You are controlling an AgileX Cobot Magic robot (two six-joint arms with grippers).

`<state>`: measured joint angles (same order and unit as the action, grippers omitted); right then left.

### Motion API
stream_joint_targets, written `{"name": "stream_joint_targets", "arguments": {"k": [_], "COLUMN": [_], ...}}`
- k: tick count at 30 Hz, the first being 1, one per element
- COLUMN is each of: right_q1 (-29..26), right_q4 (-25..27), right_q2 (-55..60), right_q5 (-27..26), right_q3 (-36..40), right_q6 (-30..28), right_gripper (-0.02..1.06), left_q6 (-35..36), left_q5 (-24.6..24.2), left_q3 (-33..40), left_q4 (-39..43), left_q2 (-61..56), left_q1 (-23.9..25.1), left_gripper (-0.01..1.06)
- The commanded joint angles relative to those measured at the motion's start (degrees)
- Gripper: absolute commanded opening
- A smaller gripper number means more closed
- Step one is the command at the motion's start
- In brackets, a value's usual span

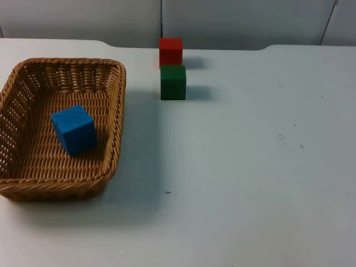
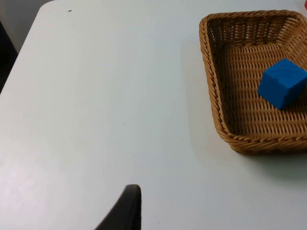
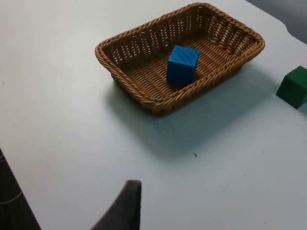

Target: Pick up the basket with the left hand and place the blue cube into the basket with the right hand.

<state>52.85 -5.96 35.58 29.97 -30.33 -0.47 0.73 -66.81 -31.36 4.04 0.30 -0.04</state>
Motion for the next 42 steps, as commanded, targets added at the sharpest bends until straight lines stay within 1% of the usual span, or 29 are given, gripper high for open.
{"name": "stream_joint_targets", "arguments": {"k": [1,7,9,10,12,13,14,16,17,22,23,27,28,31,33,36,38,39,42], "right_q1": [0.3,0.3,0.3,0.3,0.3,0.3,0.3,0.3,0.3,0.3,0.3,0.3,0.3,0.3,0.3,0.3,0.3,0.3,0.3], "right_q4": [-0.4,-0.4,-0.6,-1.2,-2.7,-2.7,-3.4,-3.4,-3.4,-4.6,-4.6,-5.8,-5.8,-5.8,-5.6,-4.4,-1.6,-1.6,0.4], "right_q2": [-0.2,-1.9,-5.2,-7.5,-12.4,-12.4,-16.6,-21.3,-21.3,-30.9,-30.9,-34.9,-34.9,-35.6,-35.6,-35.6,-35.6,-35.6,-35.6], "right_q5": [-0.4,0.0,1.1,2.2,6.4,6.4,9.3,13.0,13.0,21.3,21.3,27.4,27.4,32.1,33.8,34.1,33.9,33.9,33.5], "right_q3": [0.3,0.1,0.1,0.1,0.1,0.1,0.1,0.1,0.1,0.1,0.1,0.0,0.0,0.0,0.0,0.0,0.0,0.0,0.1], "right_q6": [-0.1,-0.8,-1.0,-1.0,-1.0,-1.0,0.1,0.5,0.5,0.5,0.5,3.0,3.0,4.1,5.0,4.8,3.0,3.0,0.0], "right_gripper": [1.05,1.05,1.05,1.05,1.05,1.05,1.05,1.05,1.05,1.05,1.05,1.05,1.05,1.05,1.05,1.05,1.05,1.05,1.05], "left_q6": [0.2,0.2,0.2,0.2,0.2,0.2,0.2,0.3,0.3,0.3,0.3,0.3,0.3,0.3,0.3,0.3,0.3,0.3,0.3], "left_q5": [0.2,0.2,0.2,0.2,0.2,0.2,0.2,0.2,0.2,0.2,0.2,0.7,0.7,0.8,0.8,0.8,0.8,0.8,0.8], "left_q3": [0.1,0.1,0.1,0.1,0.1,0.1,0.1,0.1,0.1,0.1,0.1,0.1,0.1,0.1,0.1,0.1,0.1,0.1,0.1], "left_q4": [-0.6,-0.6,-0.6,-0.6,-0.6,-0.6,-0.6,-0.6,-0.6,-0.6,-0.6,-0.5,-0.5,-0.5,-0.5,-0.5,-0.5,-0.5,-0.5], "left_q2": [-0.3,-0.3,-0.3,-0.3,-0.3,-0.3,-0.3,-0.3,-0.3,-0.3,-0.3,-0.3,-0.3,-0.3,-0.3,-0.3,-0.3,-0.3,-0.3], "left_q1": [-0.2,-0.2,-0.2,-0.2,-0.2,-0.2,-0.2,-0.2,-0.2,-0.2,-0.2,-0.2,-0.2,-0.2,-0.2,-0.2,-0.2,-0.2,-0.2], "left_gripper": [1.05,1.05,1.05,1.05,1.05,1.05,1.05,1.05,1.05,1.05,1.05,1.05,1.05,1.05,1.05,1.05,1.05,1.05,1.05]}}
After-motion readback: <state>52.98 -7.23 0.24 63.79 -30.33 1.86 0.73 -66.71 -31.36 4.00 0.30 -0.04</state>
